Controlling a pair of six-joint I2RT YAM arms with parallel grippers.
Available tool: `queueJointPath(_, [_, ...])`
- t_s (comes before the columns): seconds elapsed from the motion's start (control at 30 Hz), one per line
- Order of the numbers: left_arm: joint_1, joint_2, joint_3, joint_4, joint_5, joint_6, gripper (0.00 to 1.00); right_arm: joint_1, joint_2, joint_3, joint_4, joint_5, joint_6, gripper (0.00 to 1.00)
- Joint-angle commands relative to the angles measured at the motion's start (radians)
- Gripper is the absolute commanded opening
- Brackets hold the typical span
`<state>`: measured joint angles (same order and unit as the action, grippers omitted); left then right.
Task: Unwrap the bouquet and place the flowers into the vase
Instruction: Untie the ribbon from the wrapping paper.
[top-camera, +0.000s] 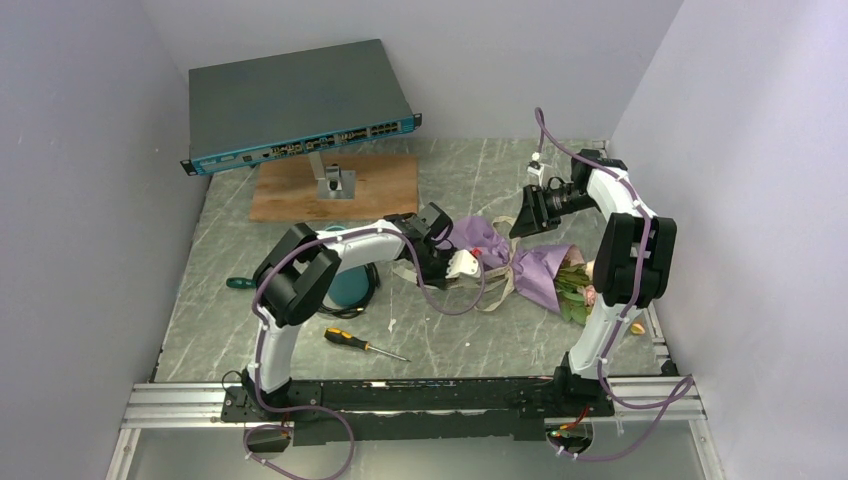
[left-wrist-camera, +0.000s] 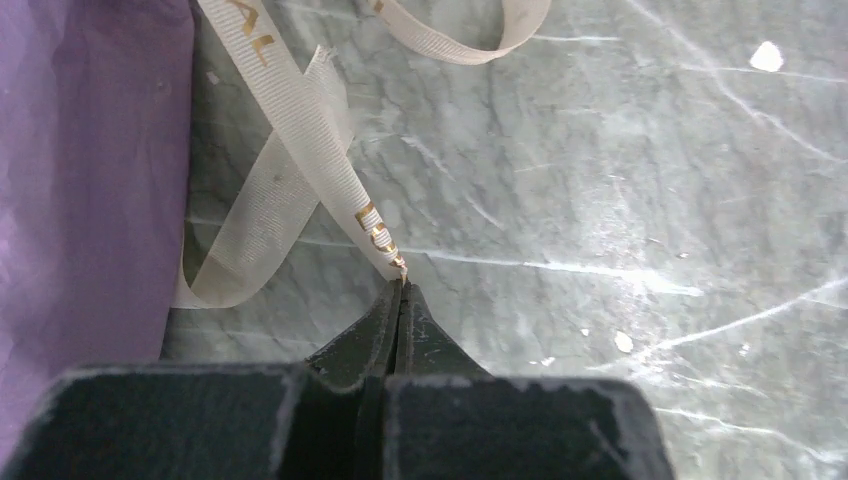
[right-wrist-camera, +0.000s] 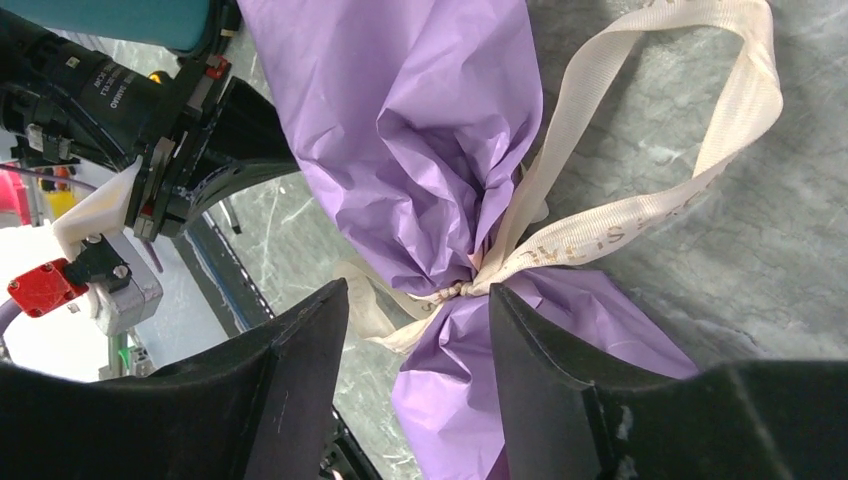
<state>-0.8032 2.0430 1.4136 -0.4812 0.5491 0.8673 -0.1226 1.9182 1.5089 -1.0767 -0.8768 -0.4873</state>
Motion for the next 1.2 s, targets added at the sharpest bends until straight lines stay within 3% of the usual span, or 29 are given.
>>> queueJointPath(0.0, [0.001,-0.097,0.020,-0.088,0.061,-0.020,0.00,-0.002,-0.022,0.042,-0.023,-0.077,-0.054,0.59])
queueJointPath(0.3, [0.015,-0.167,0.084,0.120,0.106,-0.216,0.00,0.023,-0.040,0.054,-0.045,-0.190,-0.087,0.79])
queueJointPath(0.5, [0.039,-0.169,0.128,0.275,0.101,-0.371,0.00,0.054,-0.026,0.074,-0.155,-0.314,-0.227,0.87])
queueJointPath(0.63, [0.065,-0.160,0.167,0.324,0.107,-0.468,0.00,0.071,0.025,0.112,-0.242,-0.390,-0.296,0.88])
queueJointPath(0.83, [0.076,-0.143,0.203,0.334,0.089,-0.489,0.00,0.100,0.110,0.181,-0.397,-0.433,-0.424,0.85])
queueJointPath(0.9, [0.079,-0.141,0.208,0.352,0.087,-0.513,0.00,0.112,0.099,0.152,-0.326,-0.395,-0.364,0.82])
queueJointPath(1.03, [0.081,-0.140,0.220,0.357,0.102,-0.521,0.00,0.117,-0.018,0.012,0.043,-0.285,-0.071,0.78])
queueJointPath(1.17, [0.081,-0.139,0.220,0.355,0.108,-0.524,0.00,0.155,-0.037,0.004,0.073,-0.251,-0.055,0.70])
